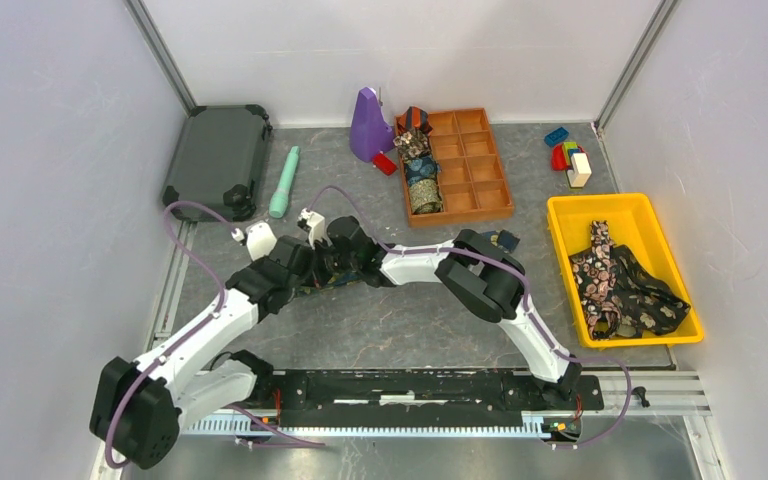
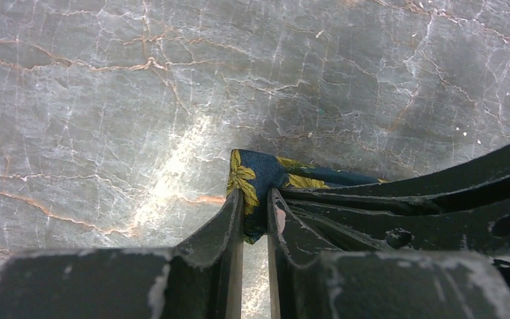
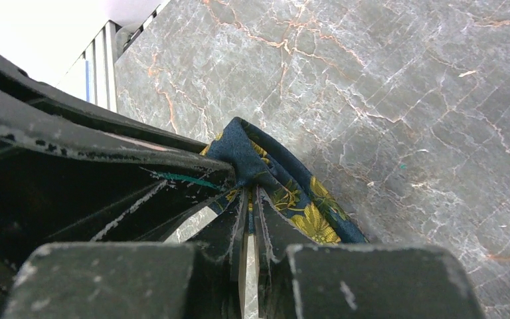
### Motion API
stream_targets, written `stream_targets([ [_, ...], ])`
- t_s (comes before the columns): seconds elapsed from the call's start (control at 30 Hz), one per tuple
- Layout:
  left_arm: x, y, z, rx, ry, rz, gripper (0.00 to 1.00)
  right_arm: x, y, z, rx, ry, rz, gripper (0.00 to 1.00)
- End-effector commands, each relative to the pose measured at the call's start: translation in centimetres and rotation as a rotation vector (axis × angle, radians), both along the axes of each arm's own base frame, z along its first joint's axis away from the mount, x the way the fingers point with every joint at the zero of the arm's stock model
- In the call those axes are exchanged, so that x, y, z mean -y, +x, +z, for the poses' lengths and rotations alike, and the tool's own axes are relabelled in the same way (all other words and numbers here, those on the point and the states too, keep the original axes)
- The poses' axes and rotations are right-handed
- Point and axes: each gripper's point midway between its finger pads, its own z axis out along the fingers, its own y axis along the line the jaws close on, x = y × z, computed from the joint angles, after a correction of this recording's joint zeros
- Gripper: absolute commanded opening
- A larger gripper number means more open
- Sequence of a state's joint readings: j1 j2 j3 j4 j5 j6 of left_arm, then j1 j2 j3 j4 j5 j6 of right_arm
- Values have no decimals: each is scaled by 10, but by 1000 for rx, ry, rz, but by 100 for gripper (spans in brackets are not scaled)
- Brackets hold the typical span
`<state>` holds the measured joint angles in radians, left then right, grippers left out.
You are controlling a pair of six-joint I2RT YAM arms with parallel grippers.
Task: Roll the ties
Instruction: Roll the tie at the center of the board.
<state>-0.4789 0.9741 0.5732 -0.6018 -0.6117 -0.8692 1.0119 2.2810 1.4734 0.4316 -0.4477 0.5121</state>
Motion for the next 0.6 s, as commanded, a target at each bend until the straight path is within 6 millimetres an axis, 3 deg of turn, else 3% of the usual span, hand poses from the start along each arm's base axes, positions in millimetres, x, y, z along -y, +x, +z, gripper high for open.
stream_targets([
  [0.0, 17, 19, 21, 57, 23, -37, 2, -7, 5, 10, 28, 39, -2, 10],
  [0.37, 44, 27, 10, 21, 113, -90, 2, 29, 19, 5, -17, 22, -44, 8],
  [0.57, 59, 31, 1, -9, 147, -122, 2, 44, 27, 12, -24, 37, -66, 7],
])
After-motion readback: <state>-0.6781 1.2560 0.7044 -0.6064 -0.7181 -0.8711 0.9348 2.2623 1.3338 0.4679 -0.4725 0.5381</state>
